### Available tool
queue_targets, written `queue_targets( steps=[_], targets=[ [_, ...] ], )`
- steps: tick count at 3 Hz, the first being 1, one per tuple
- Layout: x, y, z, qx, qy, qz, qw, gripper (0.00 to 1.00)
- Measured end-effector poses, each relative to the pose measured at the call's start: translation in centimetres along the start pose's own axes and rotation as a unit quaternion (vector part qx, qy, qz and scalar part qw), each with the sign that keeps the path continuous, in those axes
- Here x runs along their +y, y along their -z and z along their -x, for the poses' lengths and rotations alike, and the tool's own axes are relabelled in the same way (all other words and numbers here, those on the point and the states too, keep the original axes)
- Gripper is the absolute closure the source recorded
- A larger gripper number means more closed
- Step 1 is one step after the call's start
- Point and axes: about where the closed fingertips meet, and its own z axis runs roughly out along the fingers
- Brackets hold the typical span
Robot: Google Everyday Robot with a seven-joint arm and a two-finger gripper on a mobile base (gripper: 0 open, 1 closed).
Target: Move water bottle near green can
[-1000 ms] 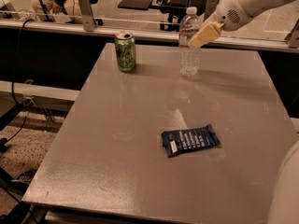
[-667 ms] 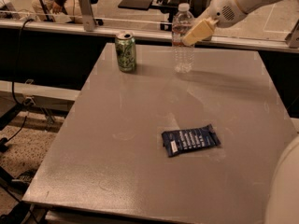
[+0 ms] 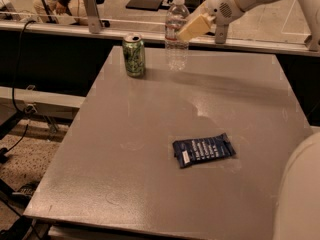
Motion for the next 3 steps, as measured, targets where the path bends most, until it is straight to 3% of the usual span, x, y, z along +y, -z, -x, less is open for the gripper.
queue_targets(
  steps=[1, 2, 3],
  targets=[
    [0.7, -2.3, 1.6, -0.019, 0.011, 0.016, 0.9996, 1.00],
    [1.2, -3.9, 1.7, -0.017, 0.015, 0.026, 0.9994, 1.00],
    [1.5, -5.2, 1.0, -0.010, 0.016, 0.031, 0.9993, 0.83]
  ],
)
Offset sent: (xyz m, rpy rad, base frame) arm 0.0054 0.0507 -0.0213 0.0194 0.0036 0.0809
